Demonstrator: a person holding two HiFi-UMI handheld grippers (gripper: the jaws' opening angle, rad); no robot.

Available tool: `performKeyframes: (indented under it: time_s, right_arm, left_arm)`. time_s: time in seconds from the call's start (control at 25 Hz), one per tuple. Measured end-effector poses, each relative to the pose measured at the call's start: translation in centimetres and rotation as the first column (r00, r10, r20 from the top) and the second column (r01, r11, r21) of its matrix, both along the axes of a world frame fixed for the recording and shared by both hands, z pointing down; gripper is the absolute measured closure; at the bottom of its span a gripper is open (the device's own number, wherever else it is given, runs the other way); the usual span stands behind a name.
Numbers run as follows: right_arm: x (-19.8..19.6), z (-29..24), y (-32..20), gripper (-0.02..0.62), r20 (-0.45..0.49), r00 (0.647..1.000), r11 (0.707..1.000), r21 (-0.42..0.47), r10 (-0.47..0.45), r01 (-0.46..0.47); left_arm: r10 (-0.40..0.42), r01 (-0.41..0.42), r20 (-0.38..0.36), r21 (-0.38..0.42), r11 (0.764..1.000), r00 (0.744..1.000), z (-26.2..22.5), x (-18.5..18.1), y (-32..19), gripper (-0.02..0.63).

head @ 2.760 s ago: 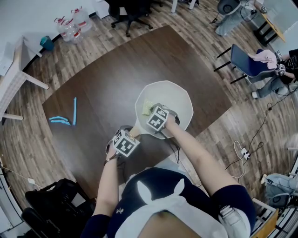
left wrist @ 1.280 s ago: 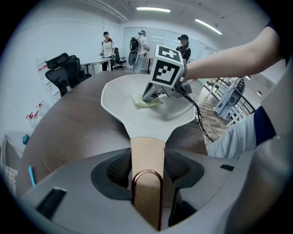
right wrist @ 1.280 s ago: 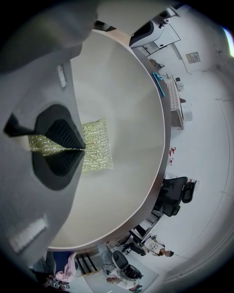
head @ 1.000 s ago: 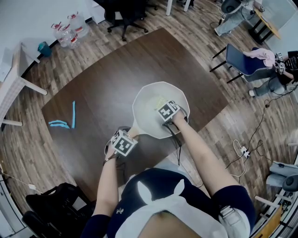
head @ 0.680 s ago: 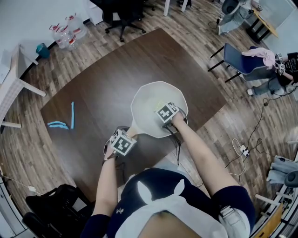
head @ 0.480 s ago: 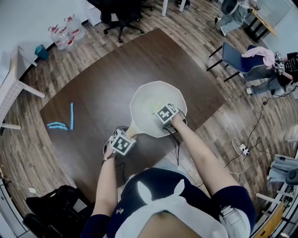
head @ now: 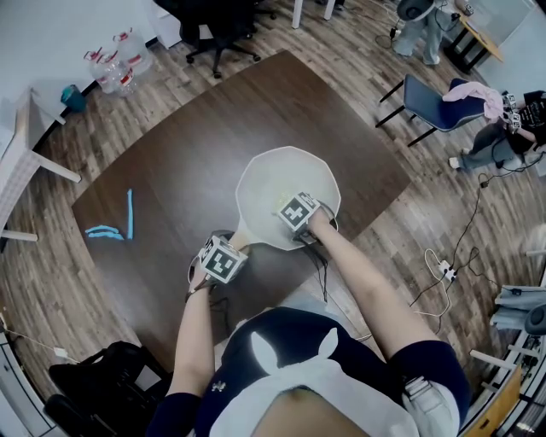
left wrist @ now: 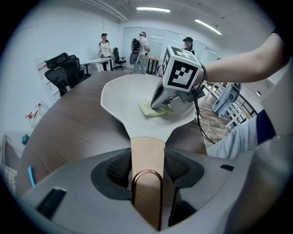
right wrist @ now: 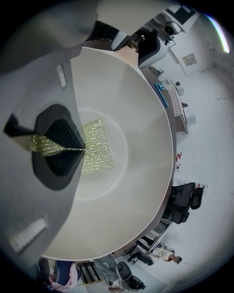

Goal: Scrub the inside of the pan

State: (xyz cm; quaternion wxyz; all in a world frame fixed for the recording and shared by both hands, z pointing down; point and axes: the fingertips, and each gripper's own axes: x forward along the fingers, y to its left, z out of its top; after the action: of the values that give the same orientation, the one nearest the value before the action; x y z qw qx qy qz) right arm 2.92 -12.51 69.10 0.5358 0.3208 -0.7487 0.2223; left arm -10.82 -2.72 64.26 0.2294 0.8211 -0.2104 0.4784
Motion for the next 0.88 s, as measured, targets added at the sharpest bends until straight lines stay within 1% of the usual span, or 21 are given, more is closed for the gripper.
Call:
performKeyframes:
  time_s: [0.2, 0.48, 0.56, 0.68, 0.76, 0.88]
  right_arm:
    - [-1.2, -0.1, 0.2, 0.584, 0.02, 0.999, 1.0, -0.004, -0.025, 0.025]
    - [-2.7, 0.0, 0.0, 0.584, 0.005, 0.997, 0.997, 0.008, -0.078, 0.078]
    - [-3.0, 0.1, -0.2, 0.584, 0.0, 0.997, 0.997, 0.007, -0.078, 0.078]
    - [-3.2, 0.2, -0.6, 0.584, -0.005, 0.998, 0.998, 0.0, -0.068, 0.068]
    - [-3.2, 0.2, -1.1, 0.584, 0.0, 0.998, 0.998, 0.004, -0.06, 0.06]
    - [-3.1, 0.1, -1.7, 0.584, 0.011, 0.999, 0.999, 0.007, -0.041, 0.041]
  left_arm:
    - [-0.001, 0.001, -0.001, -0.009, 1.0, 1.0, 0.0, 0.2, 0.0, 0.383]
    - [0.002, -0.002, -0.004, -0.004, 1.0, 1.0, -0.4, 0.3, -0.1, 0.383]
    - [0.002, -0.002, -0.014, 0.007, 1.0, 1.0, -0.2, 0.3, -0.3, 0.383]
    - [-0.005, 0.005, 0.017, 0.016, 1.0, 1.0, -0.6, -0.3, -0.6, 0.383]
    - [-0.001, 0.001, 0.005, -0.005, 1.0, 1.0, -0.4, 0.0, -0.2, 0.383]
    - [0.003, -0.003, 0.005, -0.004, 1.0, 1.0, -0.1, 0.1, -0.2, 0.383]
